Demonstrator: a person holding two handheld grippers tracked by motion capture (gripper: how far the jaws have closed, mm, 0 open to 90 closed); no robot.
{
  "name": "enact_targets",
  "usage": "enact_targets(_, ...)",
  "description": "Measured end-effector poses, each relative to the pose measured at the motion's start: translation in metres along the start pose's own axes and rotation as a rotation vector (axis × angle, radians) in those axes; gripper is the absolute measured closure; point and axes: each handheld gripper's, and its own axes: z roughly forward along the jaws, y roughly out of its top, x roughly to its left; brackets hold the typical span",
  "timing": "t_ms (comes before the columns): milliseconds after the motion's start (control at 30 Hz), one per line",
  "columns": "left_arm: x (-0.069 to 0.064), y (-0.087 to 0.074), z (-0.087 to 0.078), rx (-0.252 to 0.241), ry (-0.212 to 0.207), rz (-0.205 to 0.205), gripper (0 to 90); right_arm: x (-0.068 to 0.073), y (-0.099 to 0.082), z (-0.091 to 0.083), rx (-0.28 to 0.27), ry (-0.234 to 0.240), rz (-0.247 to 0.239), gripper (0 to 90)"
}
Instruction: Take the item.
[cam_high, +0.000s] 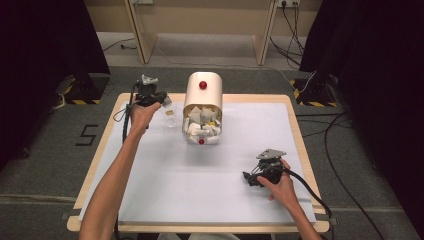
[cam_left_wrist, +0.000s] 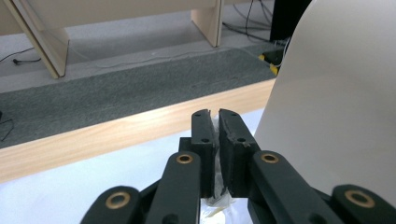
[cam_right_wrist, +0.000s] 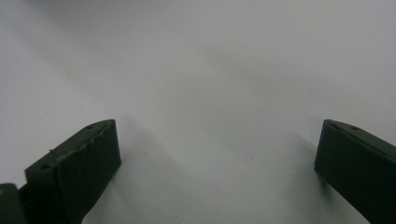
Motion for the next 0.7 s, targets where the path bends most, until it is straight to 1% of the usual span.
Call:
enact_targets(133, -0.001, -0.008, 0.005, 0.03, -0.007, 0.011, 84.0, 0.0, 0.0, 0.0, 0.0, 0.0, 0.0, 0.6)
enact_targets(267, -0.002, -0.013, 0.009, 0.049, -0.007, 0.021, 83.7, -0.001, 0.0, 0.0, -0.002, 0.0, -0.007, 0.6)
enact_targets(300, -0.002, -0.015, 0.011, 0.064, -0.006, 0.03, 83.2, 0.0, 0.0, 0.0, 0.0, 0.0, 0.0, 0.6)
enact_targets(333, -0.002, -0.016, 0.012, 0.069, -0.008, 0.029, 83.0, 0.0, 0.0, 0.0, 0.0, 0.0, 0.0, 0.6)
enact_targets(433, -0.003, -0.017, 0.014, 0.071, -0.012, 0.023, 81.3, 0.0, 0.0, 0.0, 0.0, 0.0, -0.001, 0.6)
enact_targets(533, -0.003, -0.015, 0.012, 0.055, -0.011, 0.01, 76.5, 0.0, 0.0, 0.0, 0.0, 0.0, -0.001, 0.6)
enact_targets(700, -0.001, -0.013, 0.007, 0.045, -0.019, -0.007, 68.1, 0.0, 0.0, 0.0, 0.0, 0.0, 0.0, 0.6)
